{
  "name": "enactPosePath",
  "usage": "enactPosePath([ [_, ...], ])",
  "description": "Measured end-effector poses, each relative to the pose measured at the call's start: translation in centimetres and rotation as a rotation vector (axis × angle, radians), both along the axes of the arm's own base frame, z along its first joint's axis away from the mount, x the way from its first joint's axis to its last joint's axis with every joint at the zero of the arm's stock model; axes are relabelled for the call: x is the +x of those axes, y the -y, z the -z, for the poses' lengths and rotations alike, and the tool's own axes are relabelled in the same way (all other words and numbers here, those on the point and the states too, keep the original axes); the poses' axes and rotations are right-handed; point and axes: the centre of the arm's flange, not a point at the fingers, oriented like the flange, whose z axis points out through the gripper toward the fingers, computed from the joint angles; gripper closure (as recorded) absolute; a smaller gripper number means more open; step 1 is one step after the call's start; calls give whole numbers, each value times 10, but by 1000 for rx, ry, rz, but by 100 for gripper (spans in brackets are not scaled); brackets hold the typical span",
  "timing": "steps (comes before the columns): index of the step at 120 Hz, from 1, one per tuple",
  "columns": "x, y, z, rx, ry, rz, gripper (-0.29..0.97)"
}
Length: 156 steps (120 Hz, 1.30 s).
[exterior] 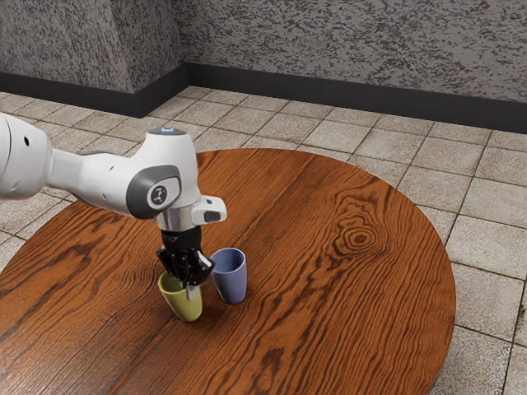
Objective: Place the left cup onto the right cup
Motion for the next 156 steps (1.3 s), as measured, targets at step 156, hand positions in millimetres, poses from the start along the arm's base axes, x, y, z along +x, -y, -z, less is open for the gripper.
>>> enactPosePath([
  [156,-31,-3,-109,63,118,-71,78],
])
